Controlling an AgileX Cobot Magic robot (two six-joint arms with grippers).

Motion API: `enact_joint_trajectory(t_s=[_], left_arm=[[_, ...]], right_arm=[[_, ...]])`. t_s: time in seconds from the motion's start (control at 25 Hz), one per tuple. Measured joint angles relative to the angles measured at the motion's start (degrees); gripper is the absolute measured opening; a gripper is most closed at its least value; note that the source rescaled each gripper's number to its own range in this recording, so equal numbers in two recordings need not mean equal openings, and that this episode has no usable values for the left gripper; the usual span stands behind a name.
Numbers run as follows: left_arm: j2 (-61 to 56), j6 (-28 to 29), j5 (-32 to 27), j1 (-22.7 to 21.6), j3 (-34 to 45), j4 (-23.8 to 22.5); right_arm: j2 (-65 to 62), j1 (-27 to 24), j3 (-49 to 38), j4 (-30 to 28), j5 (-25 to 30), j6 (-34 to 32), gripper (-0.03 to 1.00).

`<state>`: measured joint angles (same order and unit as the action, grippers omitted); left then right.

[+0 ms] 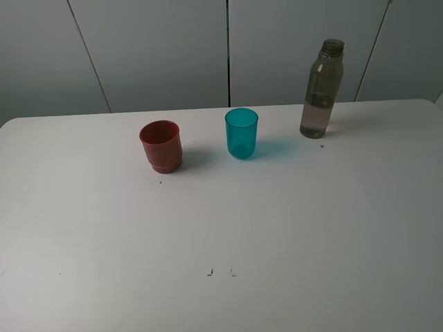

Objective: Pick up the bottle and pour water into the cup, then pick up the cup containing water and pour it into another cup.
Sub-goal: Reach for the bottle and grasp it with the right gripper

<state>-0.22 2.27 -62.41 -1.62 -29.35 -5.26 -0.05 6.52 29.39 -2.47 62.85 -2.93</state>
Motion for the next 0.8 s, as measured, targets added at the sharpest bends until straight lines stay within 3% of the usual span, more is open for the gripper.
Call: enact_joint_trajectory(t_s=[0.8], left_arm=[[0.0,0.0,0.0,0.0,0.0,0.0]], right_arm=[[0.0,0.0,0.0,0.0,0.0,0.0,1.0]])
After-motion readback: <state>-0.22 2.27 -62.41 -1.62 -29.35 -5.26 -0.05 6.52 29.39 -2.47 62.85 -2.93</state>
